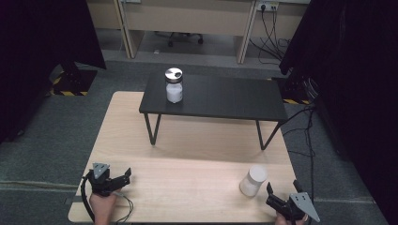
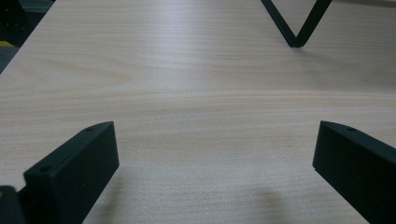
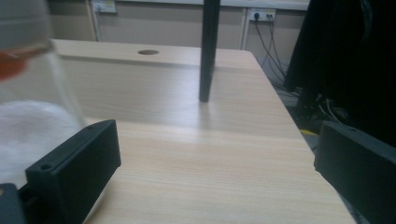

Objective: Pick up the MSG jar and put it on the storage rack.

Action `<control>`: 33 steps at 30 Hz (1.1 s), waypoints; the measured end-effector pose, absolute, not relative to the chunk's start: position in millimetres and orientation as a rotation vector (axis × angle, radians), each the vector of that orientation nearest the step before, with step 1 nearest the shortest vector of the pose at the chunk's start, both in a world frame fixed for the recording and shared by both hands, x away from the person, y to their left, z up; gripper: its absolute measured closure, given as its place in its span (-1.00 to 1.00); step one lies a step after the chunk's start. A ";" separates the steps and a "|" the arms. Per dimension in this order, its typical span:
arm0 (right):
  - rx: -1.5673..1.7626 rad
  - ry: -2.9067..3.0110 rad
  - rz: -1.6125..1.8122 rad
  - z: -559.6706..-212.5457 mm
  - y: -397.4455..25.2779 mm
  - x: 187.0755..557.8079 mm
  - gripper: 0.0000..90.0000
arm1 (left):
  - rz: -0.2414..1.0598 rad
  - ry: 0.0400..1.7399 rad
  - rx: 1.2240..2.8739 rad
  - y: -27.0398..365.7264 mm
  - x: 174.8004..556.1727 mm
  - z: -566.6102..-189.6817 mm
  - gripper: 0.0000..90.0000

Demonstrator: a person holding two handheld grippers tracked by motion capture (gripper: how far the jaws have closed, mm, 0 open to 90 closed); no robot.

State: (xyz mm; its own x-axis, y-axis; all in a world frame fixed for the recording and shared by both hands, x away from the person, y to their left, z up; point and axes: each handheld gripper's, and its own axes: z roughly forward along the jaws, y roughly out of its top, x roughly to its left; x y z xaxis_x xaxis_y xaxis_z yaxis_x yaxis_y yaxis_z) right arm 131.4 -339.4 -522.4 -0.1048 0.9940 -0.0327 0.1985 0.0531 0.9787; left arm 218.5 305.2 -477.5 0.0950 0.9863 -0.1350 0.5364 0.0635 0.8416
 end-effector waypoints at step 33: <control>1.121 1.594 1.325 -506.3 -330.2 122.2 -0.99 | 0.706 1.542 1.594 304.9 218.9 -476.6 -1.00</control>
State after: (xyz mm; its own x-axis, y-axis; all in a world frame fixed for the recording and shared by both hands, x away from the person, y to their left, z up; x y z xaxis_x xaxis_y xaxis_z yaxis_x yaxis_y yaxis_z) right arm 122.2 -330.2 -506.3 -0.3212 0.9468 -0.0218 0.1519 0.0742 0.9856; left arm 218.9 304.9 -476.6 0.1044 0.9859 -0.1309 0.5448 0.0535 0.8369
